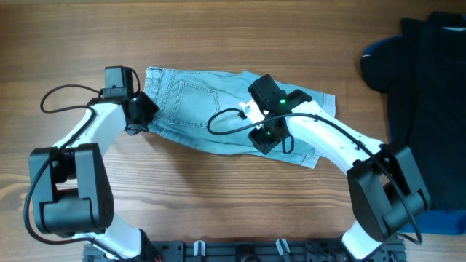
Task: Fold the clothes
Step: 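Lower the shorts and grasp the left waistband edge with the left gripper, then hold the waistband with both grippers and lift the shorts off the table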
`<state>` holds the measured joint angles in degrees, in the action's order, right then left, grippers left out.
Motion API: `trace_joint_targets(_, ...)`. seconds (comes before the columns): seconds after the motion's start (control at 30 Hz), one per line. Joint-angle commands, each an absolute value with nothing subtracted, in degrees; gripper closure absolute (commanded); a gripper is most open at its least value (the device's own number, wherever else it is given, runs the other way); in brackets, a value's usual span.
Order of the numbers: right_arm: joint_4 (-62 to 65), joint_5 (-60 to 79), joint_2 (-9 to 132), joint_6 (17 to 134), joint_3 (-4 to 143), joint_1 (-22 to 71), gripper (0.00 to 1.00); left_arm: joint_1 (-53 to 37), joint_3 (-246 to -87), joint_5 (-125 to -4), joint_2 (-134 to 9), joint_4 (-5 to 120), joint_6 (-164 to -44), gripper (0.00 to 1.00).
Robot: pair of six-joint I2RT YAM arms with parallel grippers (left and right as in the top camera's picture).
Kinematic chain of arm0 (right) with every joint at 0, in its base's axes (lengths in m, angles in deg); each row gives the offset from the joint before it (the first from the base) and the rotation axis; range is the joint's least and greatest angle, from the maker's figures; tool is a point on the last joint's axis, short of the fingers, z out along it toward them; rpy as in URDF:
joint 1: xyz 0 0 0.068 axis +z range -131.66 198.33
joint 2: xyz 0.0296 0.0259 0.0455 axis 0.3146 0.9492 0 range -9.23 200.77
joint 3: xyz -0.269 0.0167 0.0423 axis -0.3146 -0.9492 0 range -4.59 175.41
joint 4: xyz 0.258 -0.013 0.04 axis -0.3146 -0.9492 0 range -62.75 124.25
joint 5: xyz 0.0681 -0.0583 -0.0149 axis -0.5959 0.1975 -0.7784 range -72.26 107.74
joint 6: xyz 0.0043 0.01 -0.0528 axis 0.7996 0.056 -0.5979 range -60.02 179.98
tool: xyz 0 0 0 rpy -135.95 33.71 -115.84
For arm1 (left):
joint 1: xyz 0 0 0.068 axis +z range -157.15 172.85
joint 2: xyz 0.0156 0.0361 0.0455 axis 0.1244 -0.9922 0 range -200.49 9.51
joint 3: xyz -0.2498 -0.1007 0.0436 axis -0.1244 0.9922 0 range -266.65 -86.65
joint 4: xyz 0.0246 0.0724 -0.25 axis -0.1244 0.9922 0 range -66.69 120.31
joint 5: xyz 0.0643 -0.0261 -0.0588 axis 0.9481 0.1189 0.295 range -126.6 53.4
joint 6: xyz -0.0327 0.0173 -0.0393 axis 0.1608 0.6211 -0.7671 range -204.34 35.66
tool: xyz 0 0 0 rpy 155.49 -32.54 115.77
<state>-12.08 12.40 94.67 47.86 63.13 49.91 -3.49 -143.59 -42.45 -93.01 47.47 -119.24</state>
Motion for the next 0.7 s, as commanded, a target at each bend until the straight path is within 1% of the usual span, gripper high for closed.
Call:
trace_joint_targets(0.0,-12.5,7.6,92.2,43.4,62.9,50.0,0.45,-3.6,-142.9,-45.3,-91.7,47.0,-119.5,0.96)
trace_joint_targets(0.1,-11.5,7.0,91.3,43.5,62.9,50.0,0.43,-3.6,-142.9,-45.3,-90.9,47.0,-119.5,0.96)
trace_joint_targets(0.23,-10.2,4.2,91.7,42.3,62.8,50.6,0.46,-3.6,-142.9,-45.3,-90.9,47.0,-119.5,0.96)
trace_joint_targets(0.37,-8.8,6.9,91.7,42.2,62.8,53.5,0.38,-3.6,-142.9,-45.3,-90.9,47.0,-119.5,0.95)
trace_joint_targets(0.43,-8.0,9.3,91.7,42.1,62.8,54.8,0.37,-3.6,-142.9,-45.3,-90.9,47.0,-119.5,0.93)
trace_joint_targets(0.47,-7.8,9.4,91.7,42.1,62.8,54.8,0.41,-3.6,-142.9,-45.3,-90.9,47.0,-119.5,0.92)
trace_joint_targets(0.5,-7.5,9.6,91.7,42.0,62.8,54.8,0.51,-3.6,-142.9,-45.3,-90.9,47.0,-119.5,0.92)
trace_joint_targets(0.67,-6.9,10.5,91.7,41.9,62.8,54.8,0.57,-3.6,-142.9,-45.3,-90.9,46.9,-119.5,0.88)
